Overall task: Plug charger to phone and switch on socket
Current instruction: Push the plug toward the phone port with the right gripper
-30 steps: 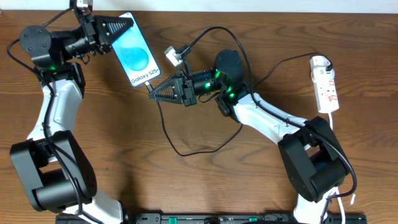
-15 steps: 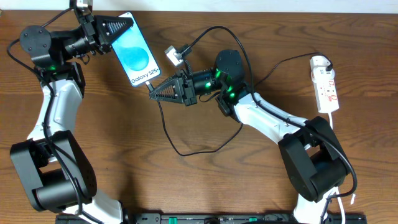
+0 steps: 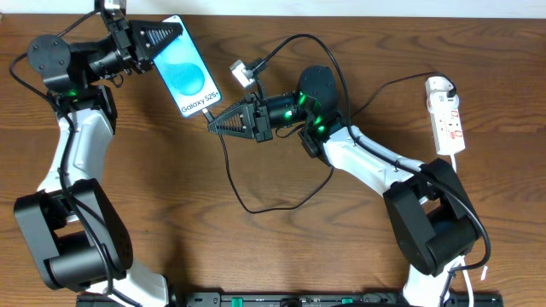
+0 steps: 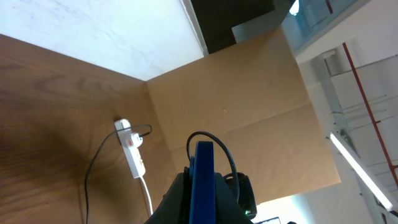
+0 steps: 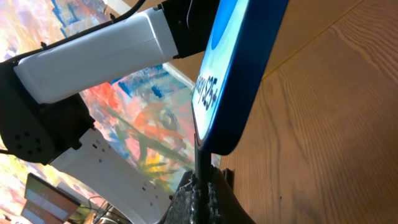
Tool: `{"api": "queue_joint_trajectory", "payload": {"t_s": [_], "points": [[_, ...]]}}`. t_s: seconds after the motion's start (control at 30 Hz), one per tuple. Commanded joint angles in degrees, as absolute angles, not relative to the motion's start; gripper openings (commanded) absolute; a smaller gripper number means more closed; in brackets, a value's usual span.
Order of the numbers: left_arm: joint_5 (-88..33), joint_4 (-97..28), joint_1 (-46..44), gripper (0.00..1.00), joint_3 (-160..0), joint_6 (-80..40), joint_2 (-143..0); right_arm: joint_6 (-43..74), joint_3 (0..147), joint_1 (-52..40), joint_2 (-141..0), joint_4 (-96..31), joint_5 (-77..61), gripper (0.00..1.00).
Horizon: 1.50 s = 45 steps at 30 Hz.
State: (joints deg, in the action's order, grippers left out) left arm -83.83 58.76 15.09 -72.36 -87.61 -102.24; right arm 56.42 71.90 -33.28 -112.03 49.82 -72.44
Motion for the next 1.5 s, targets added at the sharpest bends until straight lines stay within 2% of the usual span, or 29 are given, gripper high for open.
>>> {"api": "queue_joint_trajectory", "payload": {"t_s": [0.0, 0.43, 1.47], "points": [[-85.1, 59.3, 15.1, 0.07, -73.2, -87.3, -100.8, 57.3, 72.4, -32.6, -111.4, 49.9, -70.0, 0.01], [-85.1, 59.3, 15.0, 0.07, -73.2, -85.1, -100.8, 62.2, 72.4, -32.7, -111.4, 49.9, -65.7, 0.01], [-90.0, 59.3, 11.2, 0.07, -72.4, -84.1, -100.9, 62.2, 72.4, -32.7, -111.4, 49.9, -64.8, 0.01]]}}
